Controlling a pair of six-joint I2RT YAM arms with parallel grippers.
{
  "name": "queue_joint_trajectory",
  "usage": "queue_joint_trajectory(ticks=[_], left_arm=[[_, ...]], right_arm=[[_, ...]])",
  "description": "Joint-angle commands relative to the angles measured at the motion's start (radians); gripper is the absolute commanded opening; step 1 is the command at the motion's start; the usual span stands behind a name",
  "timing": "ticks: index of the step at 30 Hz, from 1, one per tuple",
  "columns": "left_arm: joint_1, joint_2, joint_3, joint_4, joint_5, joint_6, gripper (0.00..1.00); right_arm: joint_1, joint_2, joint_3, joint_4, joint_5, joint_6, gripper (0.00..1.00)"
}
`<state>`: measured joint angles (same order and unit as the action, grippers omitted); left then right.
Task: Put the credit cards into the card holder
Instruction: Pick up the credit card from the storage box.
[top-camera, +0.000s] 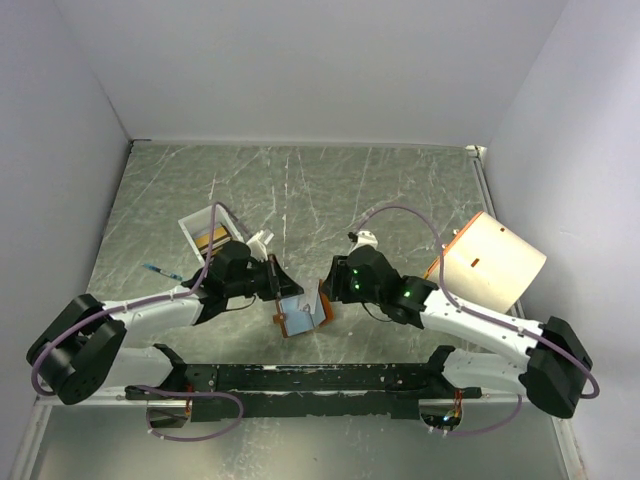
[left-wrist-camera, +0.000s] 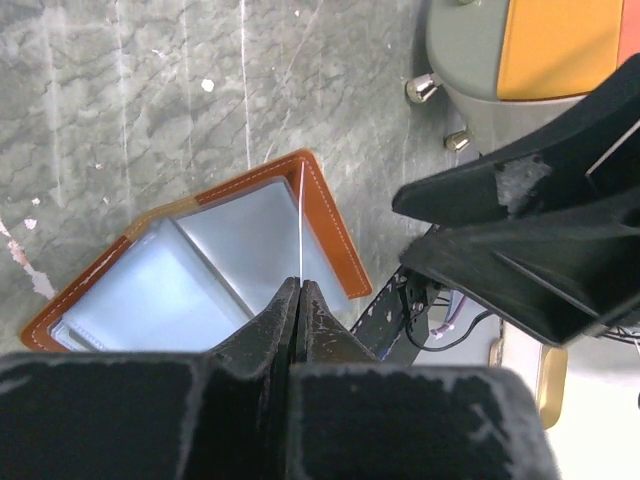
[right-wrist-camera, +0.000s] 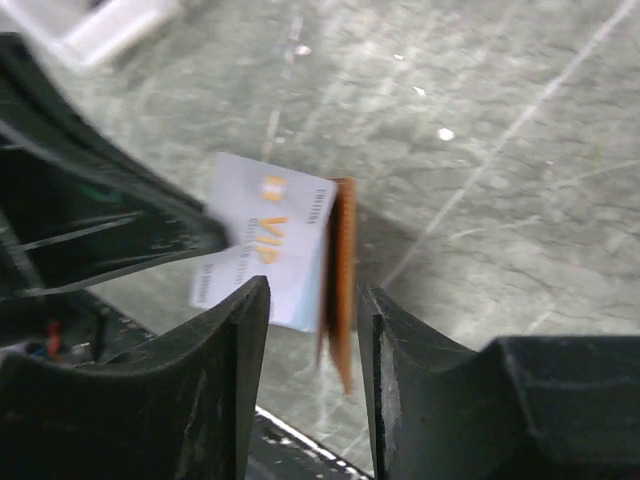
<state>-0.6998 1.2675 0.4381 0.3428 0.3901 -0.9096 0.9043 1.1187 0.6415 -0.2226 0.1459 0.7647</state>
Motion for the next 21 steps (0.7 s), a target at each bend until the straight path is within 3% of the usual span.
queue_joint_trajectory(ticks=[1, 12, 21], left_arm=[[-0.010, 0.006, -0.029, 0.134, 0.025, -0.021, 0.07], [-0.010, -0.043, -0.093, 0.248, 0.016, -0.050, 0.07], [-0.010, -0.026, -0.152, 0.372, 0.056, -0.054, 0.07]], right_arm=[[-0.010, -0.066, -0.019, 0.087, -0.101, 0.050, 0.42], [-0.043, -0.089, -0.113, 0.253, -0.259, 0.160, 0.47], [-0.139, -0.077, -0.164, 0.342, -0.328, 0.124, 0.49]])
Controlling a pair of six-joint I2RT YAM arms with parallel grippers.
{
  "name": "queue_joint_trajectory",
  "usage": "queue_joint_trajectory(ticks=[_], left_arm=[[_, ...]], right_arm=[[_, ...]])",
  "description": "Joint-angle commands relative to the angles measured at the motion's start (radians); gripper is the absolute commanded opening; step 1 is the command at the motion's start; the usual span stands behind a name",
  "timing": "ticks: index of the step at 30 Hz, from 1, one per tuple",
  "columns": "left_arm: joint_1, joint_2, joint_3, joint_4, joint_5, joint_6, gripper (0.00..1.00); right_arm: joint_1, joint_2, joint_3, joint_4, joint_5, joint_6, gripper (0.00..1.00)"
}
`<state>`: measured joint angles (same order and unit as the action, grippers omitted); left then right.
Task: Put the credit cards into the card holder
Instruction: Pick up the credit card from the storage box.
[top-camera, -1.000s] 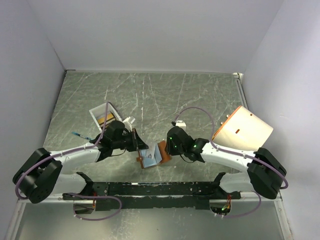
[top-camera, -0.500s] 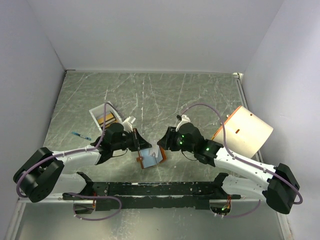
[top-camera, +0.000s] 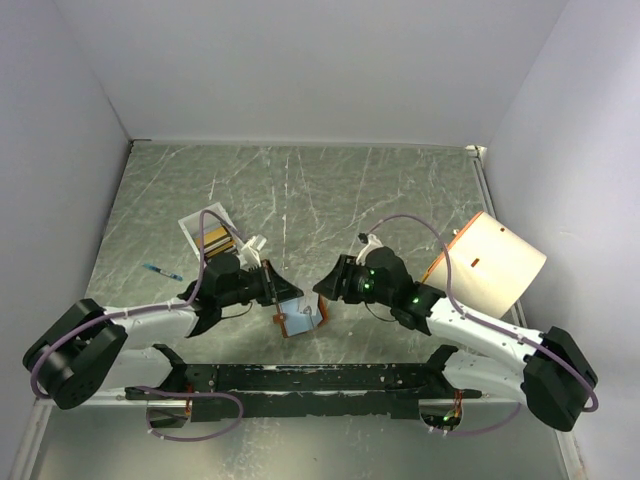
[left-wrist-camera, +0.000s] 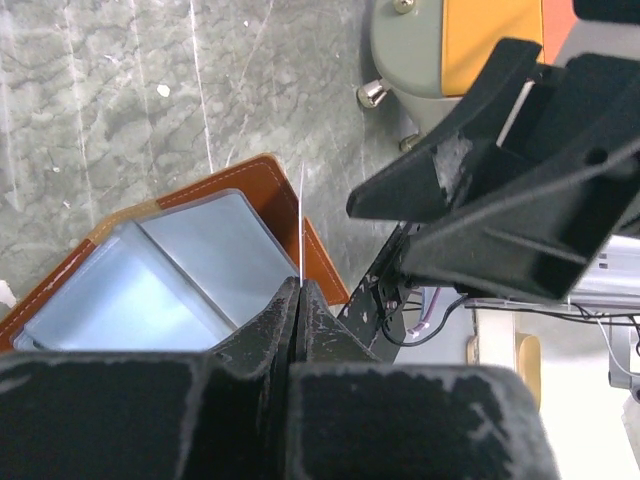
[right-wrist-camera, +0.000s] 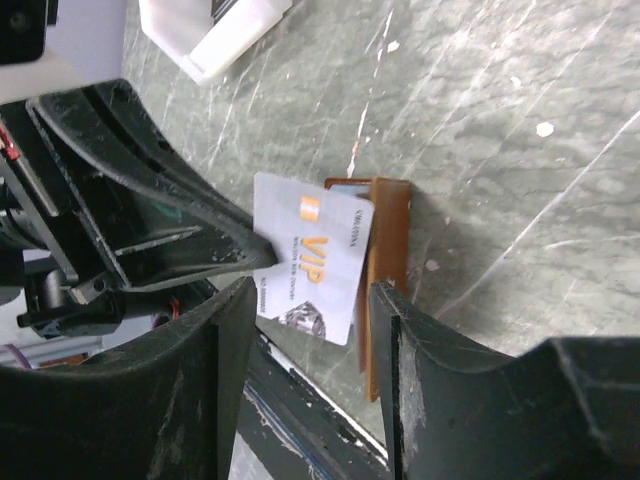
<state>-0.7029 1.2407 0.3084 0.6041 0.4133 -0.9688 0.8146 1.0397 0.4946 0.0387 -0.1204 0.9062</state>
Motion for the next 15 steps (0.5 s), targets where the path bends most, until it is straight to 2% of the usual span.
queue_joint_trajectory(ticks=[1, 5, 15], left_arm=[[-0.007, 0.004, -0.027, 0.125, 0.034, 0.007, 0.07], [-0.007, 0.024, -0.046, 0.214, 0.063, -0.005, 0.07], [-0.007, 0.095, -0.094, 0.382, 0.090, -0.031, 0.07]], right_arm=[[-0.058, 0.007, -0.015, 0.089, -0.074, -0.030, 0.49], [-0.069, 0.038, 0.011, 0.078, -0.092, -0.060, 0.46], [-0.108, 0.106, -0.036, 0.197, -0.166, -0.024, 0.42]])
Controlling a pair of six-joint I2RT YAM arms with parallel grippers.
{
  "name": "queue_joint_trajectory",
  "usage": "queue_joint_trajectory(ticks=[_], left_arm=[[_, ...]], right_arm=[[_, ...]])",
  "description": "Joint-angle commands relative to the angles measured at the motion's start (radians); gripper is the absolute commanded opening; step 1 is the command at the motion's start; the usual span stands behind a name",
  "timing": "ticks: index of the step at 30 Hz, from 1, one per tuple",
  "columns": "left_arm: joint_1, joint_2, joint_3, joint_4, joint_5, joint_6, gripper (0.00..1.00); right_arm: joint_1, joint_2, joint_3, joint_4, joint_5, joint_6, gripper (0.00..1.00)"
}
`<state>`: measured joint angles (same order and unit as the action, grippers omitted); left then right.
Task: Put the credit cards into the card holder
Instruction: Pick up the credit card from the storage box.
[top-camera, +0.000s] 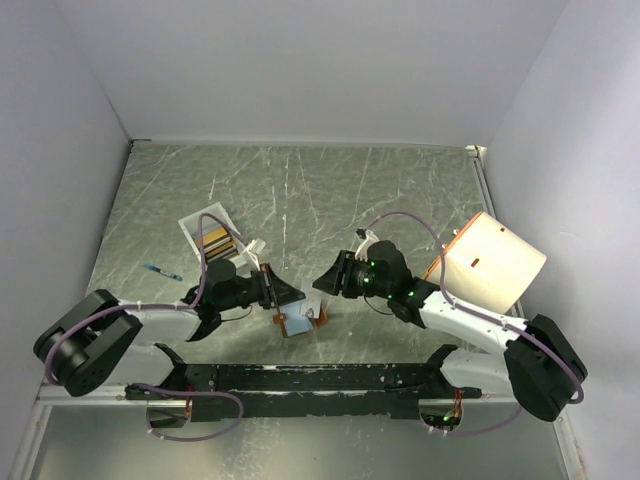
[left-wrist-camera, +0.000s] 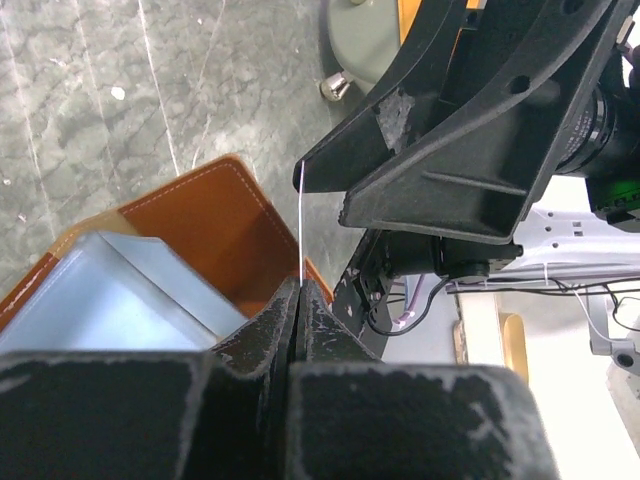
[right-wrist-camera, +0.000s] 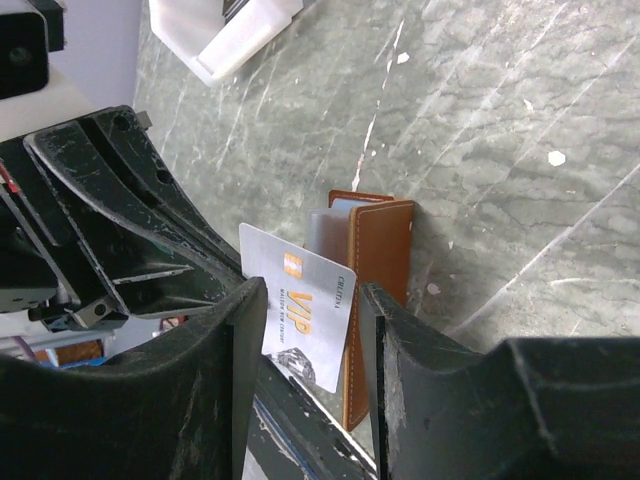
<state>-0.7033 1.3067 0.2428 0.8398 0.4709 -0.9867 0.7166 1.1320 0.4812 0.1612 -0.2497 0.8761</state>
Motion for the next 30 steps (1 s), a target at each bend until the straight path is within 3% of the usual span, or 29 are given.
queue_joint_trajectory(ticks=[1, 4, 9, 10, 14, 17, 21, 23, 26, 30], left_arm=[[-0.007, 0.038, -0.033, 0.164, 0.034, -0.014, 0.07], [-0.007, 0.056, -0.036, 0.192, 0.042, -0.015, 0.07], [-0.007, 0.039, -0.012, 0.118, 0.032, 0.025, 0.07], [-0.006, 0.028, -0.005, 0.089, 0.027, 0.039, 0.07], [-0.007, -0.031, 0.010, 0.003, -0.008, 0.081, 0.07], [-0.007, -0.061, -0.015, 0.070, -0.002, 0.072, 0.07], [-0.007, -0.094, -0.038, 0.135, 0.003, 0.034, 0.07], [-0.007, -0.103, -0.040, 0.144, 0.009, 0.021, 0.07], [-0.007, -0.110, -0.043, 0.175, 0.017, -0.001, 0.07], [-0.007, -0.111, -0.039, 0.196, 0.026, -0.014, 0.07]], right_arm=[[-0.012, 0.019, -0.027, 0.089, -0.044, 0.010, 0.42], [-0.013, 0.020, -0.035, 0.121, -0.072, 0.017, 0.39], [-0.013, -0.027, -0.041, 0.110, -0.064, 0.001, 0.02], [-0.014, -0.038, -0.041, 0.100, -0.056, -0.003, 0.00], [-0.014, -0.072, -0.045, 0.083, -0.045, -0.018, 0.00], [-0.013, -0.074, -0.047, 0.082, -0.056, -0.017, 0.01], [-0.014, -0.110, -0.059, 0.090, -0.057, -0.001, 0.37], [-0.013, -0.134, -0.058, 0.098, -0.060, -0.002, 0.43], [-0.014, -0.137, -0.046, 0.107, -0.080, -0.006, 0.43], [-0.014, -0.114, -0.050, 0.163, -0.130, 0.003, 0.34]])
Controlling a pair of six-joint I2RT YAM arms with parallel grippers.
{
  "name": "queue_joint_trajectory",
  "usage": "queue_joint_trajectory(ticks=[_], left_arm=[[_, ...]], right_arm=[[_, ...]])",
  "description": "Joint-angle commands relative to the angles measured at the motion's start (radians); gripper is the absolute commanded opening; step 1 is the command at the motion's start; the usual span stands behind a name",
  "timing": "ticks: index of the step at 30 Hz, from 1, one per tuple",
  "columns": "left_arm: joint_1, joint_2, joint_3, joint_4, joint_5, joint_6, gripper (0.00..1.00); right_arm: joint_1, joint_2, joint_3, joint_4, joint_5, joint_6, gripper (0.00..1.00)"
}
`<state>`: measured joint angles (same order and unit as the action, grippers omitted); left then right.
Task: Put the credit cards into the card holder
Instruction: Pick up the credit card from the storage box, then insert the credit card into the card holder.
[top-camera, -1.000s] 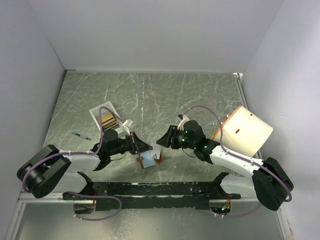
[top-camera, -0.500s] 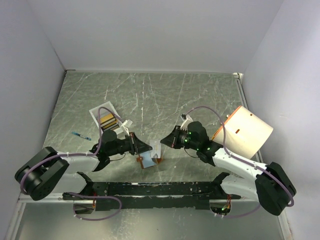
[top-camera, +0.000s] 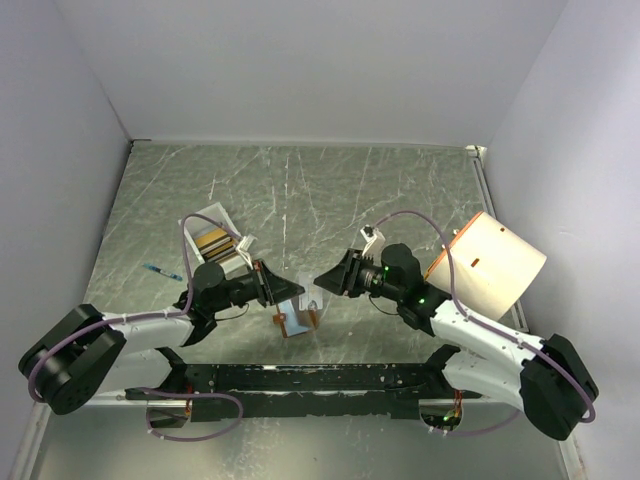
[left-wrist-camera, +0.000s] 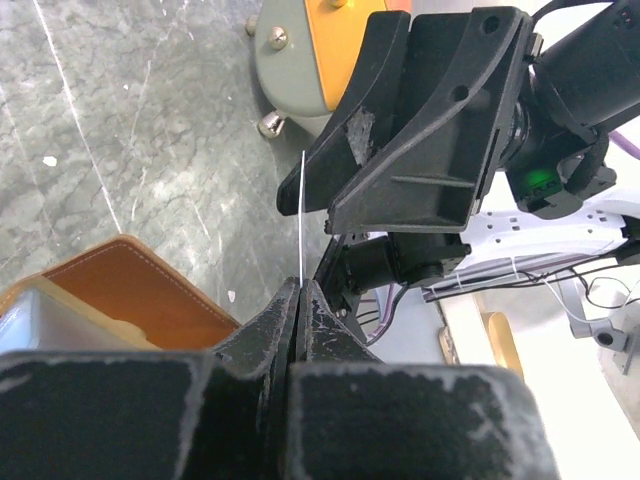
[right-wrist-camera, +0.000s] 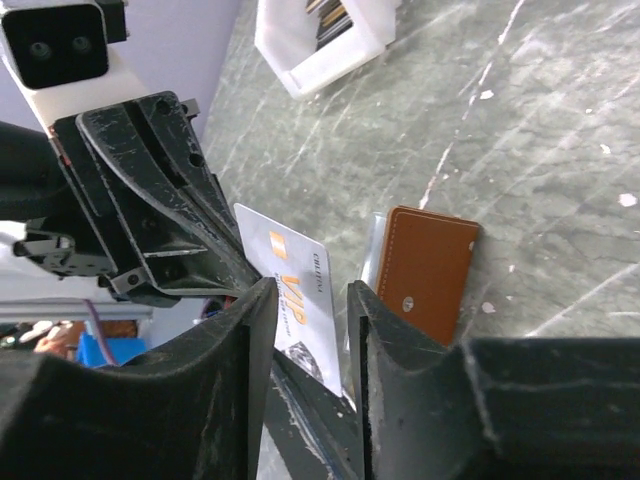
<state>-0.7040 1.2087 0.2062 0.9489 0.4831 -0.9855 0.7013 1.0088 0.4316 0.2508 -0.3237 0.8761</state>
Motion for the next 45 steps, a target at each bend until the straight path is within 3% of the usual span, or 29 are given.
queue_joint_trajectory(ticks=[1, 3, 4, 7, 10, 15, 19, 20, 22, 30, 45], left_arm=[[-0.006, -0.012, -0.001, 0.088, 0.014, -0.016, 0.07], [-0.006, -0.013, 0.003, 0.072, 0.014, -0.016, 0.07], [-0.006, -0.014, 0.008, 0.050, 0.008, -0.016, 0.13], [-0.006, -0.051, 0.023, -0.088, -0.035, 0.006, 0.49], [-0.006, -0.138, 0.044, -0.300, -0.114, 0.079, 0.53], [-0.005, -0.258, 0.125, -0.764, -0.349, 0.206, 0.44], [-0.006, -0.222, 0.185, -0.975, -0.468, 0.233, 0.21], [-0.005, -0.207, 0.190, -0.978, -0.457, 0.238, 0.13], [-0.005, -0.163, 0.190, -0.954, -0.423, 0.231, 0.07], [-0.009, -0.009, 0.198, -0.843, -0.330, 0.203, 0.07], [-0.015, 0.060, 0.174, -0.594, -0.170, 0.137, 0.07]], right_arm=[[0.002, 0.015, -0.003, 0.083, -0.066, 0.006, 0.28], [0.001, 0.015, -0.007, 0.093, -0.075, 0.007, 0.08], [0.001, 0.013, -0.009, 0.097, -0.076, 0.007, 0.00], [0.002, -0.015, -0.015, 0.085, -0.065, 0.001, 0.00], [0.001, -0.048, -0.005, 0.023, -0.019, -0.021, 0.00], [0.002, -0.064, 0.017, -0.050, 0.014, -0.060, 0.00], [0.003, -0.066, 0.029, -0.076, 0.033, -0.072, 0.00], [0.001, -0.068, 0.031, -0.079, 0.037, -0.073, 0.00], [0.002, -0.066, 0.035, -0.081, 0.041, -0.075, 0.00], [0.002, -0.075, 0.045, -0.103, 0.062, -0.076, 0.00], [0.002, -0.085, 0.047, -0.121, 0.058, -0.104, 0.00]])
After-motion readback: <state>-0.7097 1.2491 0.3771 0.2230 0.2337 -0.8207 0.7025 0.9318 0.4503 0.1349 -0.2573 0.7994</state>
